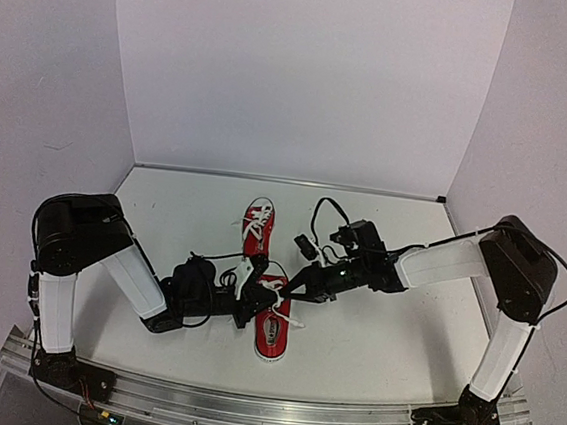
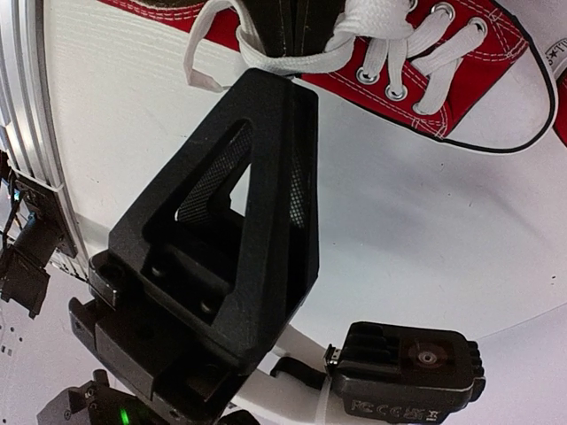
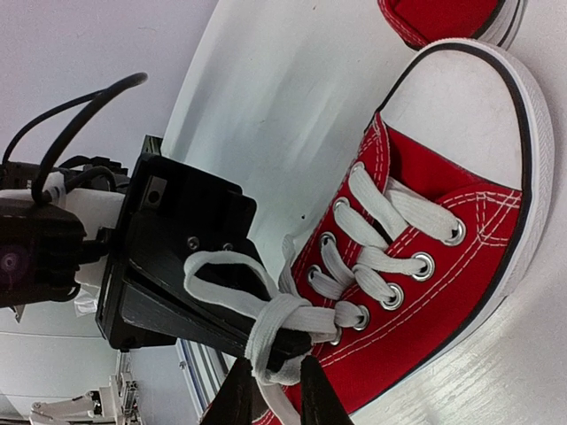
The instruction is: Tie the shoes
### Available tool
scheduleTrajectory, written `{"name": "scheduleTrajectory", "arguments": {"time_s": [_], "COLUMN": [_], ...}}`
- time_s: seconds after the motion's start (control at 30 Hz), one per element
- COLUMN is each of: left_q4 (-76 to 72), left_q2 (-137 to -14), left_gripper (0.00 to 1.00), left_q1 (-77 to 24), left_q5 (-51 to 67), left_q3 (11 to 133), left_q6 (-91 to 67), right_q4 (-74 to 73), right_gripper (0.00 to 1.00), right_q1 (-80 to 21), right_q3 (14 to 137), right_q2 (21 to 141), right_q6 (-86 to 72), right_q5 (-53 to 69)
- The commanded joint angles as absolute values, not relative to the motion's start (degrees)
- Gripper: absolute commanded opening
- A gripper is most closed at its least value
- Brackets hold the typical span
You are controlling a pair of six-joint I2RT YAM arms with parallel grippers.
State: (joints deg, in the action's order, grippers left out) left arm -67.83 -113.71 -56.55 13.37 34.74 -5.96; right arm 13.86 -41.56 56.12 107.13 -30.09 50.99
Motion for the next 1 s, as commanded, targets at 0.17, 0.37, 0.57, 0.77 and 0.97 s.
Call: {"name": "scheduleTrajectory", "arguments": {"time_s": [0.17,0.37,0.57,0.77,0.97], "left_q4": [-72.1,-72.4,-72.4,-72.6,-72.3], "left_q2": [-114.1,-113.9,-113.8,-113.8,-113.5], "left_gripper": [0.0,0.0,0.0,0.0,0.0], "left_q1": [-56.3,-56.2,-56.1,-56.1,-56.0], "left_q5": [13.5,13.5,13.7,13.7,13.9], "left_q3": [34.8,34.3,34.3,34.2,34.2], "left_q6": [-6.0,-5.8,-5.7,-5.7,-5.5], "right_q4": [16.3,16.3,16.5,16.6,16.7], "right_gripper": [0.18,0.18,0.24,0.2,0.15], "right_q1": [-42.0,-41.9,-41.3,-40.3,-40.2], "right_q3": [55.5,54.4,54.2,53.3,53.0], "right_q2": [108.3,105.5,103.2,102.6,104.8], "right_q6": [-31.1,-31.1,-31.7,-31.9,-32.4], "right_q5": [52.5,52.1,52.0,51.6,50.4]}}
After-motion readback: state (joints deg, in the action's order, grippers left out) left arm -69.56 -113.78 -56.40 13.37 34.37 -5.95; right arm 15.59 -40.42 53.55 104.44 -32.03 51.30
